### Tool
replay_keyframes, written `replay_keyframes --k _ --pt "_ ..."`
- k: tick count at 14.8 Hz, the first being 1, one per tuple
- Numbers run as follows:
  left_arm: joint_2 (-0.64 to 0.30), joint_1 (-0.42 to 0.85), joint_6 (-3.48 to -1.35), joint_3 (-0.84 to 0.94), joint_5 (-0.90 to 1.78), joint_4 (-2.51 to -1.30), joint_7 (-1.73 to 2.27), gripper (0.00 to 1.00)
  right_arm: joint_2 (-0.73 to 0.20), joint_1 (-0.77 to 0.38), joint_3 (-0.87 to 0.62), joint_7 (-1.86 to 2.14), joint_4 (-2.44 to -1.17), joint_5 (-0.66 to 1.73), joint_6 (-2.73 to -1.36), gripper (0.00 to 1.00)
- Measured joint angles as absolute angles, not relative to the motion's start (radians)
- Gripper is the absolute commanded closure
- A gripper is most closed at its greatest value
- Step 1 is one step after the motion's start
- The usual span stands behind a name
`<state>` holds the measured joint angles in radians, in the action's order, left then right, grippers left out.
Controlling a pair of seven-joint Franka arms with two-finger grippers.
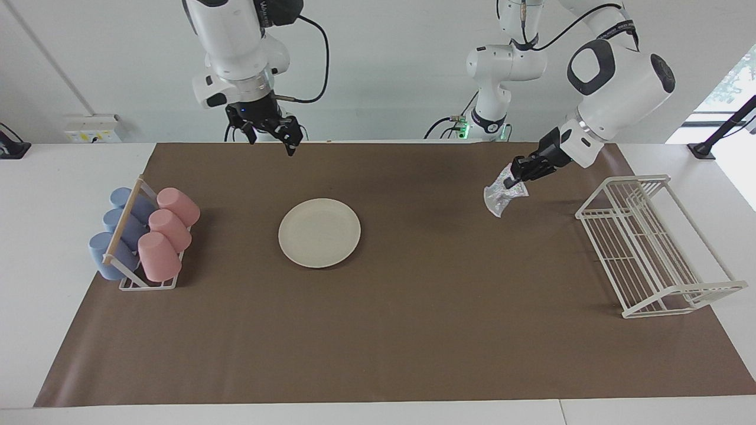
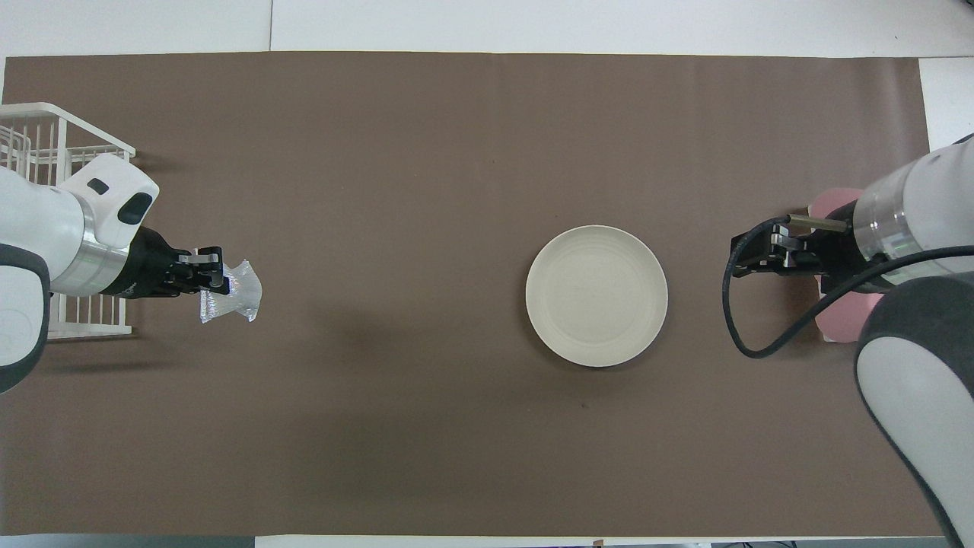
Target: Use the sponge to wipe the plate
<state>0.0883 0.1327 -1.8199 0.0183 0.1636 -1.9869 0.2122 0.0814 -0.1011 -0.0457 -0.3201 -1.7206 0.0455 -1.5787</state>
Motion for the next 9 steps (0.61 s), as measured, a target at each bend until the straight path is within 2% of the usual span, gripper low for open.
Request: replay_keyframes --k 4,9 --pt "0.083 0.157 -1.695 0.019 -0.113 -1.925 0.216 1.0 0.081 -0.056 -0.045 -0.131 -1.727 0.046 -1.627 0.0" --pt "0.034 0.219 -1.572 0.021 -0.476 -1.821 0.22 1.0 0.054 -0.055 -0.047 -0.032 -1.727 0.045 -1.695 0.01"
